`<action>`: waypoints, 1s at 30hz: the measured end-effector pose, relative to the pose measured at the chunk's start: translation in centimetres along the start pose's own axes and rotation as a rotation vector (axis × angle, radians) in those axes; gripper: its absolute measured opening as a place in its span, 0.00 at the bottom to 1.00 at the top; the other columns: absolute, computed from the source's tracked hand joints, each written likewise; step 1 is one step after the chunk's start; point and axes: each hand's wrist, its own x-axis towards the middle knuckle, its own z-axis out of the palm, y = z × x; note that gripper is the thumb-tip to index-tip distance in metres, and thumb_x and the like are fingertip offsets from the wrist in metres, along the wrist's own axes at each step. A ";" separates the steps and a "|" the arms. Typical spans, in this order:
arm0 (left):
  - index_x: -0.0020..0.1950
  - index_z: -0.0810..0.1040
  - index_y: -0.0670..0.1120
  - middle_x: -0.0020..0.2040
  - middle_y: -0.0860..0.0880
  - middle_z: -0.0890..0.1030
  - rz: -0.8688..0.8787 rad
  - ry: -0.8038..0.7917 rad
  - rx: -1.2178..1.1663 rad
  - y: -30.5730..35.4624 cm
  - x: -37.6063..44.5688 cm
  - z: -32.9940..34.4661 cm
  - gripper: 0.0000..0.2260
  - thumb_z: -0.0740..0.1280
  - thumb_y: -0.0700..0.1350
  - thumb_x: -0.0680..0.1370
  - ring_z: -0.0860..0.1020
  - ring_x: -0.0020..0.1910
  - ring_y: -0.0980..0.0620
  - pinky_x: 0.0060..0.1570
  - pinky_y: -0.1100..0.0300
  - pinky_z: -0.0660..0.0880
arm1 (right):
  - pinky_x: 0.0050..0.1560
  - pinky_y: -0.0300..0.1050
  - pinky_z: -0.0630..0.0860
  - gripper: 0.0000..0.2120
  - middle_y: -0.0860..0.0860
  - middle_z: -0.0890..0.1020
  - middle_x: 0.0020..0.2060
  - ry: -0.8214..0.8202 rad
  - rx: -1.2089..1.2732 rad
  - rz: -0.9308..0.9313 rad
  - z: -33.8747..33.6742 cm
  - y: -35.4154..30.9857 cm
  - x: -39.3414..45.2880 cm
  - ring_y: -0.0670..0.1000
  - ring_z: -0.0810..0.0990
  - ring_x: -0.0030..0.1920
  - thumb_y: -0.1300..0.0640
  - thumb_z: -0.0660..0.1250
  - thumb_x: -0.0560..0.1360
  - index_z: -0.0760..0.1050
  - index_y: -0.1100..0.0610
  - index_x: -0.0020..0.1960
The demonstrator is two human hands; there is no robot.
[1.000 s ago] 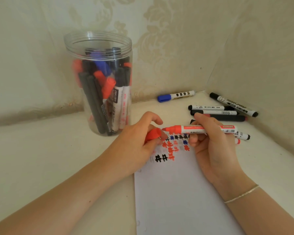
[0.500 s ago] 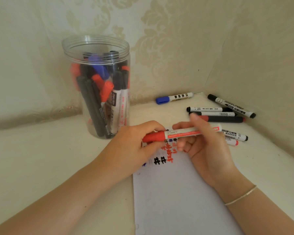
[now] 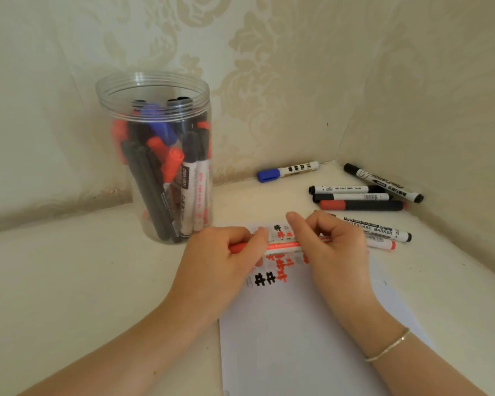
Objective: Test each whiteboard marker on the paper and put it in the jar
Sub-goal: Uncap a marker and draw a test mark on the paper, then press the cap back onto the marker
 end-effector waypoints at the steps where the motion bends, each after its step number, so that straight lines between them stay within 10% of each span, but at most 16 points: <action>1: 0.37 0.84 0.50 0.31 0.56 0.83 -0.018 0.018 -0.016 -0.1 0.0 0.1 0.15 0.64 0.55 0.76 0.80 0.30 0.55 0.34 0.61 0.76 | 0.30 0.37 0.64 0.20 0.58 0.69 0.25 -0.003 -0.005 -0.013 0.0 0.0 -0.1 0.46 0.64 0.27 0.54 0.69 0.74 0.69 0.66 0.31; 18: 0.38 0.85 0.48 0.33 0.54 0.84 -0.043 0.056 -0.026 0.1 -0.2 0.3 0.14 0.63 0.50 0.78 0.82 0.33 0.53 0.36 0.59 0.78 | 0.28 0.33 0.61 0.21 0.46 0.65 0.21 -0.028 -0.015 -0.061 0.1 -0.3 -0.4 0.43 0.62 0.25 0.56 0.68 0.75 0.65 0.62 0.28; 25: 0.49 0.68 0.53 0.34 0.53 0.79 0.232 0.179 -0.033 2.6 -0.8 -0.5 0.09 0.66 0.53 0.74 0.80 0.36 0.63 0.33 0.71 0.73 | 0.32 0.40 0.68 0.19 0.52 0.70 0.24 0.064 0.116 0.101 -0.3 -1.9 0.9 0.47 0.67 0.27 0.53 0.68 0.75 0.71 0.66 0.33; 30: 0.53 0.65 0.56 0.45 0.52 0.83 0.589 0.423 -0.166 9.1 0.2 -4.1 0.19 0.72 0.41 0.73 0.83 0.41 0.55 0.40 0.56 0.79 | 0.21 0.38 0.59 0.18 0.48 0.66 0.21 0.026 0.475 0.220 0.8 -8.5 4.4 0.45 0.59 0.19 0.54 0.65 0.77 0.67 0.57 0.30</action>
